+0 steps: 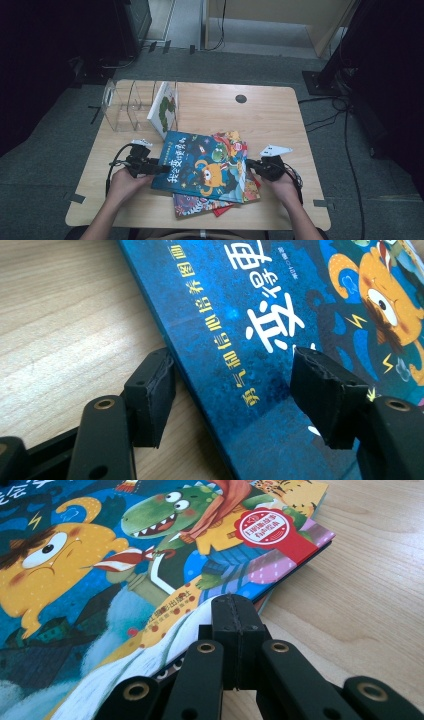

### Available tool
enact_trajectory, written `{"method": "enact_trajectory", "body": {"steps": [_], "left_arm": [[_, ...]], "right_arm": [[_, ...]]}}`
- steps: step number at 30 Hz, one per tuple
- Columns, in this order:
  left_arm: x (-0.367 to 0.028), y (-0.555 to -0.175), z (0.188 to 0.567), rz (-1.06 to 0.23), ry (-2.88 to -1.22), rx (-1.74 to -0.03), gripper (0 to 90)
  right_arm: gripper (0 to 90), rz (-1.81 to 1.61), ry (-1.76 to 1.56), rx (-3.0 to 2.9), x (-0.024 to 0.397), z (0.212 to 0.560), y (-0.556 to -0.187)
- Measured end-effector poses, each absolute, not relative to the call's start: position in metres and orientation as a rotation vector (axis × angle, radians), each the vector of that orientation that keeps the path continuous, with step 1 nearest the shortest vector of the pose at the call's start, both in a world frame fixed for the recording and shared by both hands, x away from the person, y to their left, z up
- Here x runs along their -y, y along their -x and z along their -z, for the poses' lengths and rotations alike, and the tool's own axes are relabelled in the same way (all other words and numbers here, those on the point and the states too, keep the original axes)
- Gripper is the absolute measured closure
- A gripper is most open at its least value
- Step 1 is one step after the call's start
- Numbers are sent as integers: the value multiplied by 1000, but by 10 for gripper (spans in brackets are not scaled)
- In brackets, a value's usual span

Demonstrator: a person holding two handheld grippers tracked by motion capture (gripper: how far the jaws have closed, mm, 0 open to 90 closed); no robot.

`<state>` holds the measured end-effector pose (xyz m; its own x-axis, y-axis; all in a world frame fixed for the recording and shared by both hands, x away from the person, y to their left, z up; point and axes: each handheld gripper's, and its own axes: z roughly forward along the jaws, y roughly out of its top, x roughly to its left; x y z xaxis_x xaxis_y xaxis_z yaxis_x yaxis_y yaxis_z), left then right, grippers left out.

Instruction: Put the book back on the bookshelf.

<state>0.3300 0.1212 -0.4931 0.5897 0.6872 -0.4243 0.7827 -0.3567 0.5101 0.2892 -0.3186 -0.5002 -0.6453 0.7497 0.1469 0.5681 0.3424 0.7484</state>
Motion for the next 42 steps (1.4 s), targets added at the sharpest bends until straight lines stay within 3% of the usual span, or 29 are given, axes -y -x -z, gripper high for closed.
{"method": "enact_trajectory", "body": {"steps": [9,20,28,34,42], "left_arm": [[-121,-335,496,286,-2100,-1214,366],[-116,-334,482,289,-2125,-1289,391],[-122,-326,446,222,-2124,-1284,435],[-120,-327,420,403,-2015,-1218,507],[-113,-336,376,361,-2072,-1189,595]], "right_arm": [[900,-1219,-1211,-2387,319,500,-284],[900,-1229,-1222,-2390,319,501,-285],[900,-1245,-1188,-2431,315,501,-284],[900,-1278,-1168,-2457,308,503,-286],[883,-1296,-1049,-2495,286,504,-287]]}}
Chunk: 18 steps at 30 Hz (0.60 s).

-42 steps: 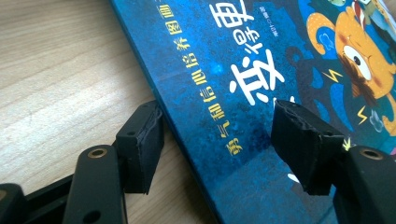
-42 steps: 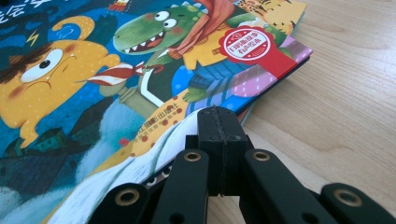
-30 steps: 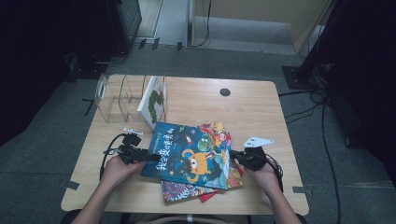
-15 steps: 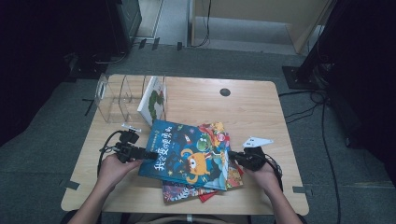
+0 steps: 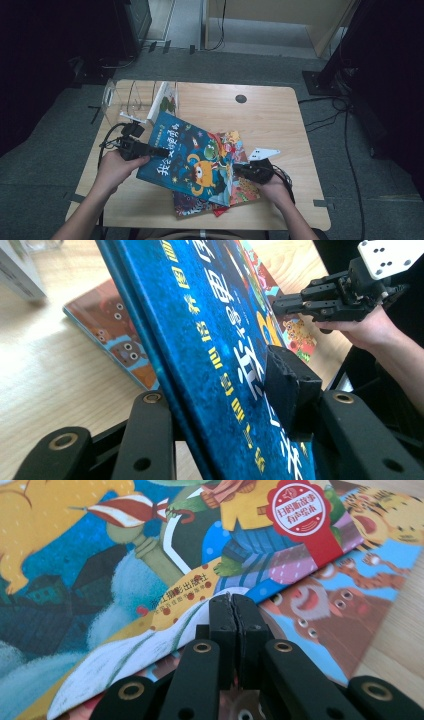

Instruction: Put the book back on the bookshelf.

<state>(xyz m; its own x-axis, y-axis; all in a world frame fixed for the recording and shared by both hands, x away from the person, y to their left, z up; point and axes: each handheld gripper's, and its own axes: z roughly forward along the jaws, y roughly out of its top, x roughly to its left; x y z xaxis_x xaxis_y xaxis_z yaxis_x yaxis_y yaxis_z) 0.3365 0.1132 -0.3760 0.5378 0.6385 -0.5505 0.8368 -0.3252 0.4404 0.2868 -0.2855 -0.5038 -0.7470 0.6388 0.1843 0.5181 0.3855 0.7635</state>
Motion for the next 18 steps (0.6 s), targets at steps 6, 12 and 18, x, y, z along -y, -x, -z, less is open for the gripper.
{"method": "enact_trajectory", "body": {"steps": [6,12,18], "left_arm": [[-107,-349,358,399,-2100,-1154,661],[-102,-363,338,428,-2127,-1149,705],[-90,-371,319,398,-2214,-1148,707]], "right_arm": [[882,-1308,-1020,-2503,277,504,-292],[880,-1338,-1014,-2486,266,507,-296],[868,-1324,-957,-2493,257,507,-297]]}}
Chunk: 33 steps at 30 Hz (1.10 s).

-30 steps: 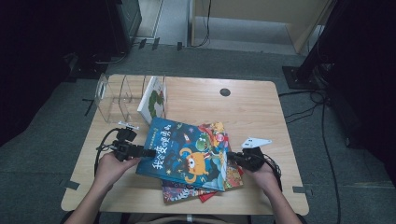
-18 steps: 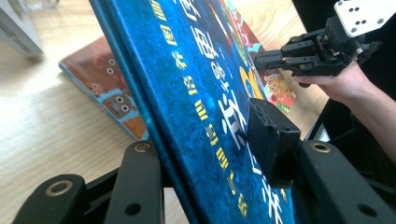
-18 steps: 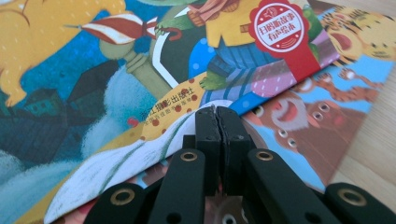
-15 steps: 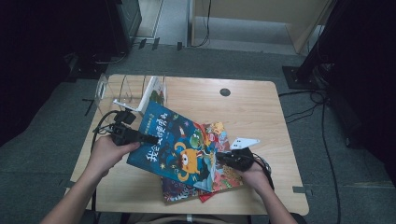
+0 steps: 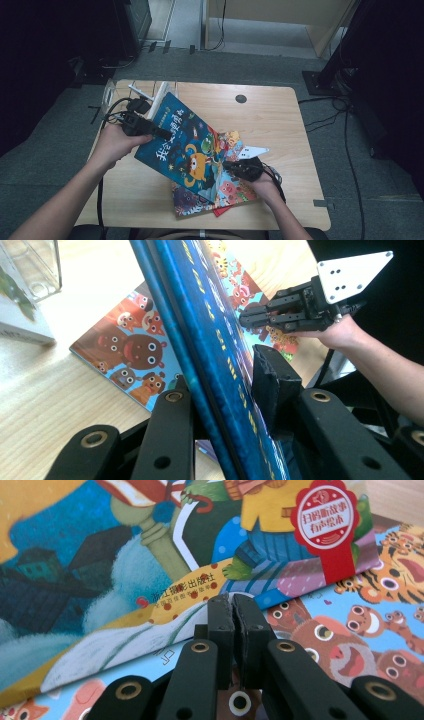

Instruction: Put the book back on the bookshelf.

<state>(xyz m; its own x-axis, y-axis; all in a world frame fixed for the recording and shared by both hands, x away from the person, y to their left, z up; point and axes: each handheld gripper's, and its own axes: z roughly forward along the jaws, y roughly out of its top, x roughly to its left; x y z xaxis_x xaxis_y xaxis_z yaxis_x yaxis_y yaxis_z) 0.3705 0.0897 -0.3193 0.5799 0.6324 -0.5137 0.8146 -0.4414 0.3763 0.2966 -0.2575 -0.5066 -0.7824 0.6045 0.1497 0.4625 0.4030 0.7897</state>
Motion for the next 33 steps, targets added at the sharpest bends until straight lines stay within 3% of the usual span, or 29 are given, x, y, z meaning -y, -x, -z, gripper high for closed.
{"method": "enact_trajectory", "body": {"steps": [9,11,20,27,33], "left_arm": [[-73,-386,308,416,-2289,-1132,737],[-71,-393,305,460,-2297,-1127,758],[-64,-398,281,436,-2384,-1121,813],[-75,-389,265,433,-2418,-1119,830],[-100,-379,252,391,-2393,-1175,827]], "right_arm": [[786,-1288,-887,-2507,251,505,-296],[733,-1281,-852,-2517,250,504,-295],[631,-1280,-821,-2531,251,504,-294],[561,-1257,-847,-2522,255,503,-297],[556,-1247,-868,-2515,259,503,-300]]}}
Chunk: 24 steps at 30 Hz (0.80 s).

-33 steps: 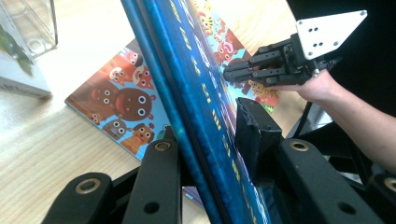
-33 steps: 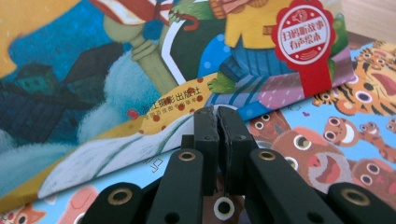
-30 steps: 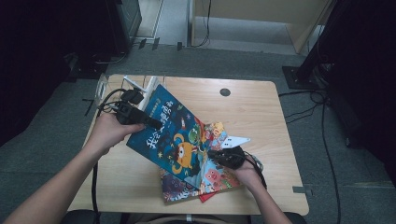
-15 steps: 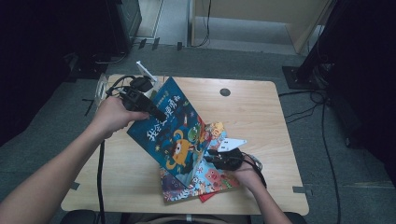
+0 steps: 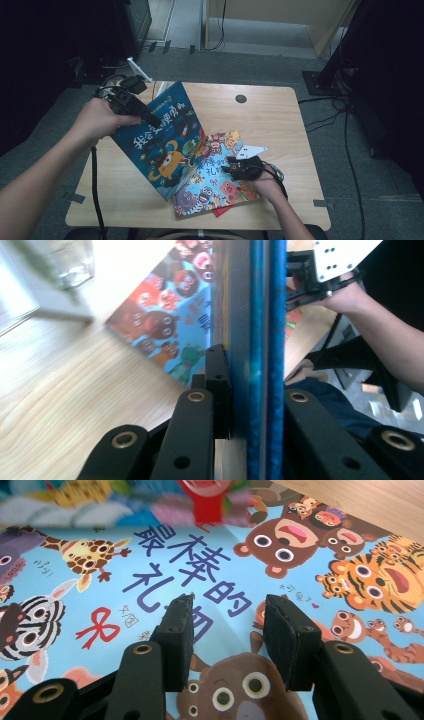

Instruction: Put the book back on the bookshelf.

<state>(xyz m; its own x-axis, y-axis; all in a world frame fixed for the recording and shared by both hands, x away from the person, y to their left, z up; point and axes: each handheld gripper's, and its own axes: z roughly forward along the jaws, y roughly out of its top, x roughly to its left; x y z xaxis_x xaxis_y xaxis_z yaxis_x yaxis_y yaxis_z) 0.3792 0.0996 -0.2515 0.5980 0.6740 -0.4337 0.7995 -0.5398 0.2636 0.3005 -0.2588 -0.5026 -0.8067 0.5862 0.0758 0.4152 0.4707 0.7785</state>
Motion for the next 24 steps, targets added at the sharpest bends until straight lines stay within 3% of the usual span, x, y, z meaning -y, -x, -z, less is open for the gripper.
{"method": "enact_trajectory", "body": {"steps": [8,24], "left_arm": [[-148,-363,231,309,-2317,-1281,814],[-230,-331,229,242,-2157,-1471,832]], "right_arm": [[535,-1243,-884,-2520,257,501,-306],[544,-1246,-883,-2556,249,500,-319]]}}
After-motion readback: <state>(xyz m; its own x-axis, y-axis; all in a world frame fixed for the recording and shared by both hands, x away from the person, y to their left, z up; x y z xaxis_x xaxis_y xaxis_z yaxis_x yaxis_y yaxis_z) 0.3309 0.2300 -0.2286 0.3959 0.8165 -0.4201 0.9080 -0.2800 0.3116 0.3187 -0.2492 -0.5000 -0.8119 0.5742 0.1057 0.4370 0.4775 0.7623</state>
